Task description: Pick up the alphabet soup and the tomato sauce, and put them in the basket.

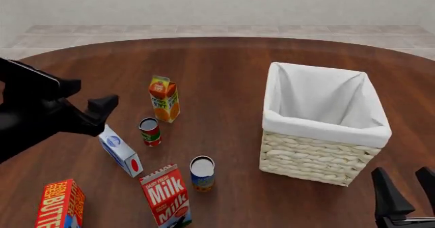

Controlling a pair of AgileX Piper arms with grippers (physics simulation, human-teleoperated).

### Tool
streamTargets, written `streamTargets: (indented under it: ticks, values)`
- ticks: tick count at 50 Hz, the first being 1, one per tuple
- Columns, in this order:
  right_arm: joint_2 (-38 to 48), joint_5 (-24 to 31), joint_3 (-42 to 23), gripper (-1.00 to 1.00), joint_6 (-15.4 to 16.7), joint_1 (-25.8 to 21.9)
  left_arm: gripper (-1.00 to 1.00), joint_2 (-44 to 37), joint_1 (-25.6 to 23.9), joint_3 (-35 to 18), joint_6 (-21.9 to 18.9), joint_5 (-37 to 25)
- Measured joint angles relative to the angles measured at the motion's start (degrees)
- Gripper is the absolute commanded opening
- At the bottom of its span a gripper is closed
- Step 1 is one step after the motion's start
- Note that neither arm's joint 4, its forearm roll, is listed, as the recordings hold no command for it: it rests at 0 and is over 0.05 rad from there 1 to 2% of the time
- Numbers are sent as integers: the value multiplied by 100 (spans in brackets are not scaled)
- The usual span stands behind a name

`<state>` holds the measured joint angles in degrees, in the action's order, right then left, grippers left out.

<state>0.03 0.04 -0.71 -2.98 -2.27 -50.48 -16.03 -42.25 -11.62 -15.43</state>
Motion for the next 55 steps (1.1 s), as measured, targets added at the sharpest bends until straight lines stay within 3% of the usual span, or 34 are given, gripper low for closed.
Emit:
streamTargets:
  ticks: [36, 55]
  values:
    - [2, -4, 21, 100, -52, -52, 100, -1915, -68, -1137, 222, -1069]
    - [1, 4, 31, 100, -102, -86, 100, -2500, 369, -1350, -261, -1082]
